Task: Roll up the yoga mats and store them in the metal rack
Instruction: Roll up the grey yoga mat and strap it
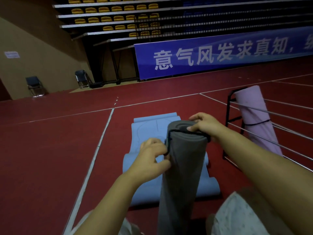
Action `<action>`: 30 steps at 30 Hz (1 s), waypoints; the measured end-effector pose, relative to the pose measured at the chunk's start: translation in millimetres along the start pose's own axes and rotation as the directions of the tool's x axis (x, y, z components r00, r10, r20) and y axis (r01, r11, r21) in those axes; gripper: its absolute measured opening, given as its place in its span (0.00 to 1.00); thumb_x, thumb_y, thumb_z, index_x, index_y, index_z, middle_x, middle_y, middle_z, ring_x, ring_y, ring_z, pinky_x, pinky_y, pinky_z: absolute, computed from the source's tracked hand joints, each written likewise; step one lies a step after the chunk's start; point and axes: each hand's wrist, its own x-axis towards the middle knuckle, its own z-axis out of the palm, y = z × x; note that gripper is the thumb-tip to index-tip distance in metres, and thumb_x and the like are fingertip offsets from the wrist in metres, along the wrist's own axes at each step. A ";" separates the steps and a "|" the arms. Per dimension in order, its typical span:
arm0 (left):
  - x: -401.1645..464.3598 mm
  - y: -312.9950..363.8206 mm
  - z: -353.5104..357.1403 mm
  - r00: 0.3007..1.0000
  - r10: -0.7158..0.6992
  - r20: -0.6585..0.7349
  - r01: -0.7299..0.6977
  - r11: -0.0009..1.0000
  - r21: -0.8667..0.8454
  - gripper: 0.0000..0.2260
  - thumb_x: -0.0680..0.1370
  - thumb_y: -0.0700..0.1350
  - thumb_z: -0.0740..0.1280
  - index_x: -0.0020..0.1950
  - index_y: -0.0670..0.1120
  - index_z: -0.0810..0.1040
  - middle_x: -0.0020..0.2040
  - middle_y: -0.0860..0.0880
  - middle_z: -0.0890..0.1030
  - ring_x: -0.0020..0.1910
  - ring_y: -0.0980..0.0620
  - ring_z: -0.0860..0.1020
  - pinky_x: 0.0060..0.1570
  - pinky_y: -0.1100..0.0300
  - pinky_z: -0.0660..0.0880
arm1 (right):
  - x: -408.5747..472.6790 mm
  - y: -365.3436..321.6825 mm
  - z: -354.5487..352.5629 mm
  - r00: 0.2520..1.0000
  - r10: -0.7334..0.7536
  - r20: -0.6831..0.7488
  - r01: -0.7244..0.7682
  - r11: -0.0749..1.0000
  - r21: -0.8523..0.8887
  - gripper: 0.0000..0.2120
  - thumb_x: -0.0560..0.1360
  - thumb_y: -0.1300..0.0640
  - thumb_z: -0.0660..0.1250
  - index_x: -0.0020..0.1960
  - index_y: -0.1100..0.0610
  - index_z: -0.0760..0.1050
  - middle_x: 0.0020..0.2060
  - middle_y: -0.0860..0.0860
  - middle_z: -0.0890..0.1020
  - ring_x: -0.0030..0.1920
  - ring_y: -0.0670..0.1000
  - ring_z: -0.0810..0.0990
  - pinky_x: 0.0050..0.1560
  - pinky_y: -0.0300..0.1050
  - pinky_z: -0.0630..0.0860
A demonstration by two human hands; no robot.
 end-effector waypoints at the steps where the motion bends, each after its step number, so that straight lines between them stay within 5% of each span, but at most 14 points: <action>1: 3.9 14.5 4.2 0.994 0.101 -0.040 -0.102 0.995 -0.018 0.09 0.65 0.49 0.61 0.36 0.46 0.76 0.36 0.53 0.76 0.43 0.59 0.69 0.50 0.65 0.64 | 2.8 -2.2 5.2 1.000 -0.006 -0.028 0.004 0.998 -0.057 0.17 0.68 0.68 0.73 0.55 0.58 0.75 0.53 0.55 0.79 0.50 0.52 0.76 0.45 0.39 0.72; 3: 8.8 36.1 20.4 0.979 0.203 -0.023 -0.203 0.979 -0.020 0.11 0.65 0.48 0.60 0.36 0.43 0.77 0.34 0.51 0.76 0.40 0.55 0.70 0.42 0.63 0.67 | 6.4 -7.7 13.6 0.994 -0.021 -0.108 0.002 0.985 -0.175 0.16 0.69 0.65 0.73 0.55 0.60 0.74 0.54 0.56 0.78 0.50 0.52 0.74 0.47 0.40 0.70; 7: -10.8 2.5 61.7 0.956 -0.012 0.294 -0.069 0.962 0.263 0.20 0.65 0.56 0.53 0.35 0.41 0.74 0.37 0.44 0.78 0.42 0.47 0.72 0.38 0.59 0.64 | 2.8 -15.0 12.0 0.993 0.040 -0.110 -0.059 0.983 -0.175 0.17 0.72 0.64 0.71 0.59 0.60 0.73 0.54 0.55 0.75 0.51 0.52 0.72 0.47 0.42 0.69; 10: -45.6 -59.7 68.5 0.852 -0.340 0.397 0.297 0.940 0.167 0.17 0.66 0.54 0.57 0.38 0.45 0.80 0.39 0.50 0.82 0.40 0.54 0.77 0.41 0.61 0.70 | -1.4 -10.7 8.1 0.989 0.088 -0.121 -0.096 0.993 -0.061 0.19 0.72 0.66 0.71 0.61 0.60 0.72 0.56 0.56 0.75 0.50 0.52 0.72 0.45 0.43 0.71; 13: -58.4 -88.7 70.7 0.717 -0.494 0.493 0.501 0.856 0.129 0.07 0.69 0.43 0.64 0.36 0.52 0.81 0.31 0.65 0.79 0.35 0.66 0.77 0.45 0.65 0.71 | -3.9 -9.6 14.6 0.992 0.102 -0.081 -0.093 0.990 0.108 0.20 0.71 0.69 0.71 0.61 0.62 0.72 0.55 0.59 0.77 0.48 0.53 0.75 0.36 0.41 0.74; 15: -46.6 -95.4 72.5 0.666 -0.660 0.348 0.690 0.722 0.049 0.07 0.70 0.36 0.67 0.36 0.46 0.82 0.32 0.57 0.81 0.35 0.61 0.78 0.46 0.61 0.76 | -6.5 -11.6 25.8 0.993 0.089 -0.072 -0.078 0.987 0.142 0.19 0.71 0.68 0.70 0.61 0.62 0.72 0.52 0.57 0.77 0.49 0.53 0.76 0.40 0.43 0.76; 17: -29.1 -87.5 61.6 0.595 -0.790 0.149 0.797 0.556 -0.236 0.06 0.73 0.37 0.66 0.37 0.43 0.79 0.39 0.43 0.82 0.39 0.47 0.79 0.48 0.52 0.79 | -6.3 -10.0 37.5 0.993 0.073 -0.095 -0.055 0.982 0.181 0.17 0.74 0.66 0.68 0.62 0.62 0.72 0.53 0.56 0.76 0.54 0.55 0.77 0.52 0.48 0.76; 19: -10.3 -65.2 36.0 0.569 -0.822 0.013 0.678 0.460 -0.573 0.04 0.77 0.43 0.63 0.45 0.45 0.76 0.48 0.41 0.79 0.45 0.45 0.77 0.50 0.48 0.77 | -6.4 -4.0 45.9 0.997 0.072 -0.040 -0.054 0.937 0.345 0.12 0.79 0.61 0.63 0.61 0.61 0.73 0.57 0.56 0.78 0.57 0.55 0.78 0.58 0.50 0.76; 21: 8.0 -40.8 6.0 0.637 -0.769 0.047 0.546 0.408 -0.732 0.16 0.76 0.59 0.61 0.55 0.49 0.74 0.50 0.49 0.78 0.46 0.48 0.78 0.46 0.48 0.77 | -13.6 9.4 52.4 0.995 0.040 0.095 -0.089 0.802 0.590 0.12 0.82 0.54 0.56 0.58 0.58 0.74 0.56 0.56 0.80 0.51 0.52 0.81 0.52 0.46 0.78; 23: 20.1 -25.1 -20.0 0.715 -0.698 0.032 0.542 0.525 -0.657 0.23 0.72 0.67 0.62 0.57 0.52 0.75 0.47 0.52 0.79 0.41 0.51 0.78 0.37 0.56 0.74 | -24.7 35.3 62.7 0.983 0.079 0.168 -0.175 0.690 0.702 0.16 0.83 0.49 0.52 0.54 0.56 0.74 0.50 0.54 0.80 0.40 0.48 0.82 0.39 0.40 0.78; 25: 22.0 -25.0 -34.8 0.735 -0.676 -0.044 0.572 0.654 -0.495 0.15 0.75 0.56 0.67 0.59 0.55 0.75 0.52 0.52 0.80 0.44 0.51 0.79 0.36 0.59 0.72 | -39.6 71.5 81.2 0.955 0.231 0.185 -0.295 0.782 0.550 0.12 0.81 0.49 0.56 0.48 0.54 0.74 0.47 0.54 0.79 0.38 0.48 0.80 0.35 0.39 0.75; 28: 16.1 -29.3 -45.5 0.706 -0.708 -0.015 0.613 0.620 -0.489 0.16 0.75 0.43 0.67 0.60 0.57 0.73 0.56 0.51 0.80 0.45 0.51 0.78 0.38 0.59 0.72 | -65.0 107.1 104.4 0.936 0.306 0.172 -0.341 0.907 0.245 0.10 0.79 0.50 0.63 0.47 0.56 0.75 0.45 0.54 0.79 0.40 0.47 0.78 0.35 0.39 0.72; 30: 13.2 -29.3 -47.6 0.705 -0.709 -0.025 0.607 0.620 -0.498 0.17 0.75 0.42 0.66 0.61 0.57 0.73 0.57 0.51 0.79 0.45 0.51 0.78 0.39 0.58 0.73 | -70.7 110.4 109.8 0.935 0.288 0.208 -0.338 0.902 0.269 0.08 0.79 0.52 0.63 0.48 0.57 0.74 0.43 0.53 0.79 0.39 0.47 0.77 0.33 0.37 0.71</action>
